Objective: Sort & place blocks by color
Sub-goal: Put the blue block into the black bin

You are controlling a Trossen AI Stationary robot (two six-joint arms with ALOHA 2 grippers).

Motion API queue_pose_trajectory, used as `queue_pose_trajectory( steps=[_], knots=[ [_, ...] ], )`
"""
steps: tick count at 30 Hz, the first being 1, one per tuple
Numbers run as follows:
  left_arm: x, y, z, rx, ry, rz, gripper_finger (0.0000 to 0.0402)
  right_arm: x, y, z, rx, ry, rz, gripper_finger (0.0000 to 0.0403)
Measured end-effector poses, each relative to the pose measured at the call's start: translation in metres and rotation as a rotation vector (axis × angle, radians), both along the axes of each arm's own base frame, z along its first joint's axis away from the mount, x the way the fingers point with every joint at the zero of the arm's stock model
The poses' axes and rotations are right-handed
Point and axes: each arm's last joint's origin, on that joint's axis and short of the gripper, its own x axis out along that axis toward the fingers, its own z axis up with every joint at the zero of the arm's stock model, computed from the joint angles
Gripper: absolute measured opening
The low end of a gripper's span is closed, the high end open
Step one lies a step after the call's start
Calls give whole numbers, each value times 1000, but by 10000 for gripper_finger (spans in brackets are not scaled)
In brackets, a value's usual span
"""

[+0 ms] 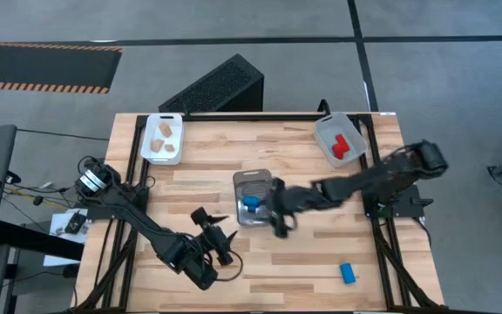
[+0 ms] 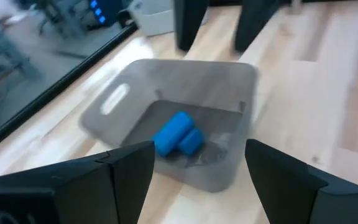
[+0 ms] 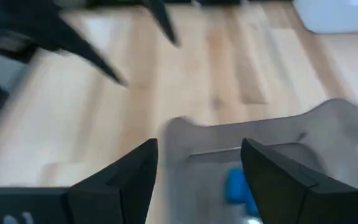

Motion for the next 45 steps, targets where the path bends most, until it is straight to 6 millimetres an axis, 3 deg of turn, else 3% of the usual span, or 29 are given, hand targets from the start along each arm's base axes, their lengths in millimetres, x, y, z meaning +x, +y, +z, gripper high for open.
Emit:
queue_pose_trajectory(
  steps=[5,11,15,20,26,31,36,40,45],
  knots=[
    [36,-11,-21,72,45,-173,242,-55,43,6,28,-103,42,255],
    [95,-7,-28,67,-24,-604,242,-117,83,24,75,-56,203,255],
    [126,8,-19,49,-73,-713,242,-149,93,33,187,11,196,255],
    [163,26,-17,17,-122,-854,242,-182,93,25,265,239,143,255],
    [206,38,-30,137,-128,-1063,242,-205,83,17,309,501,85,255],
    [242,50,-23,141,-198,-1112,242,-213,77,18,444,663,37,255],
    [270,56,-20,34,-303,-1072,242,-222,86,10,636,977,-126,255],
    [291,53,-27,-191,-422,-864,242,-239,96,3,635,1202,-217,255],
    [305,34,-44,-218,-462,-882,242,-255,104,3,603,1289,-199,255]
  ],
)
